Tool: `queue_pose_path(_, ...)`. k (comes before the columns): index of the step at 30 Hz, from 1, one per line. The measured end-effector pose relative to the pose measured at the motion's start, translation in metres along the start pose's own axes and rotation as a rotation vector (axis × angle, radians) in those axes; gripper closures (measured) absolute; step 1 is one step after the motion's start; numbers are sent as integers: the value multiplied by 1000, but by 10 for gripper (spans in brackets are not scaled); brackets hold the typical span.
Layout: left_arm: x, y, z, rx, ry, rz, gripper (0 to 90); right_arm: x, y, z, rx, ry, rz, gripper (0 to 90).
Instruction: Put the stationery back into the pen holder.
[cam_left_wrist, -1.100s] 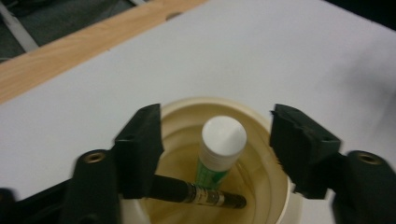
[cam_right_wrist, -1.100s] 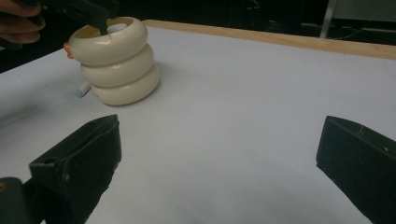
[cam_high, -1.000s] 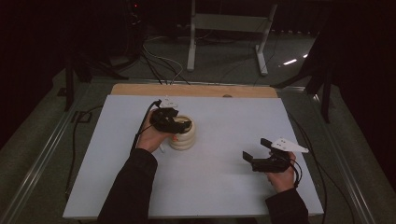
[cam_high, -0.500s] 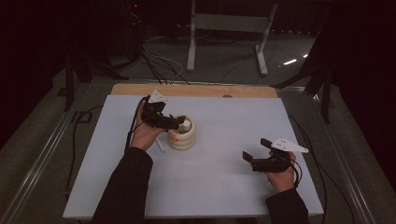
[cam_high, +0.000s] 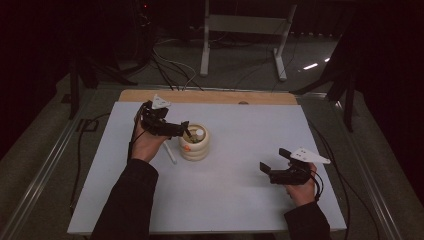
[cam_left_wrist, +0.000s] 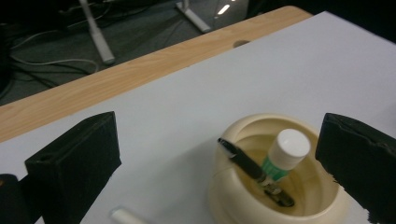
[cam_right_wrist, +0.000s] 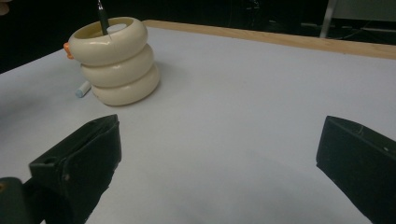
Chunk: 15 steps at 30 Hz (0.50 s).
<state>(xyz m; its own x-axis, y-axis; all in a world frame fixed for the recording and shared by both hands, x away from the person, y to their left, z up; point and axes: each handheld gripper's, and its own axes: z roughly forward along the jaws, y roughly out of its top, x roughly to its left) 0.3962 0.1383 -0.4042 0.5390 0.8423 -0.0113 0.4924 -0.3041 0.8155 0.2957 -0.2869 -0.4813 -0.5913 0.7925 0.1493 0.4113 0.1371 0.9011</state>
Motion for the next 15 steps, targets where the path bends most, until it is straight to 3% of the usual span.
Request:
queue_pose_path(10,5,-7,-2,28,62,-11,4,-1,0,0,-4,-1,2,4)
queue_pose_path(15,9,-12,-2,36,72,-22,7,-1,0,0,-4,-1,3,4)
